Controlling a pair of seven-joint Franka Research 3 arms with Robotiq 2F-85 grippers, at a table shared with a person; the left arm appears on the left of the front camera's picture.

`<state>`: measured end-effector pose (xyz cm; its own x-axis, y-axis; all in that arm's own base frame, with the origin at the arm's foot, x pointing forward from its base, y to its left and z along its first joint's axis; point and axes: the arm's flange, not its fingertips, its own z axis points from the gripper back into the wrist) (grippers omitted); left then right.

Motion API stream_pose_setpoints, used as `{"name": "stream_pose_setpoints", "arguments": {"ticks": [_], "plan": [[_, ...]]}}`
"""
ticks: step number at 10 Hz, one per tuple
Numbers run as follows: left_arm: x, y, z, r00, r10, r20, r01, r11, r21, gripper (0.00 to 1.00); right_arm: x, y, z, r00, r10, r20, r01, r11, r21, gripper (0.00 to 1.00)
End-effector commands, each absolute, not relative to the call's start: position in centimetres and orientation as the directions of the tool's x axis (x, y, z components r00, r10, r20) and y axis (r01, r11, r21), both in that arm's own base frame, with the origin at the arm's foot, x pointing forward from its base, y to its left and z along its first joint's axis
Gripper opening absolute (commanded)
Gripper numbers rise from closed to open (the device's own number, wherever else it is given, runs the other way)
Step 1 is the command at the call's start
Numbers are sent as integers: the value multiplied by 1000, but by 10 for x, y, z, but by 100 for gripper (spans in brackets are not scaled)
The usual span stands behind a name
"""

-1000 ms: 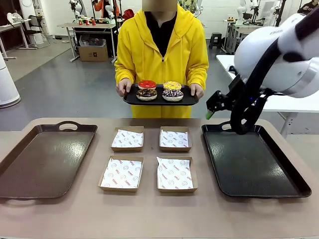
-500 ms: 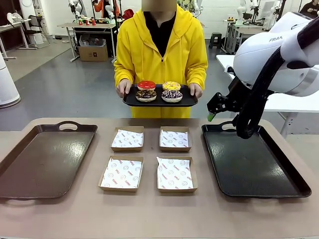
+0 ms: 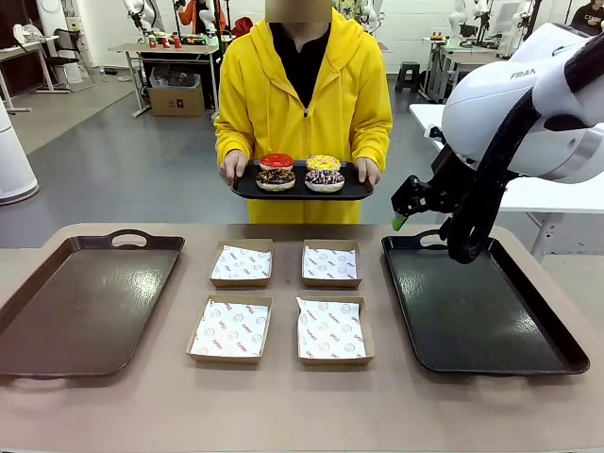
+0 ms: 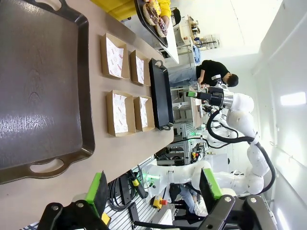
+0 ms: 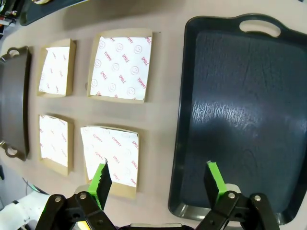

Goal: Individually package the donuts and arrange them on the tray.
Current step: Pick up one Paper togo box.

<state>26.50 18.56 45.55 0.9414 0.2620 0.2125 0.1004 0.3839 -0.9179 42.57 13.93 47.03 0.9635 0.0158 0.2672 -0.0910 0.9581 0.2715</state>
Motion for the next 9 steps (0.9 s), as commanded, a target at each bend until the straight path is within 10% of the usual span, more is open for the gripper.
{"name": "stream_pose_setpoints", "arguments": {"ticks": [1,9], "plan": [[264,187,456,937,265,227,118,371,-921,100,427,142,468,962,7,273,-79,964,255,100],[264,187,456,937,265,227,118,371,-921,100,540,257,451,980,-72,184,62,996,61,100]]}}
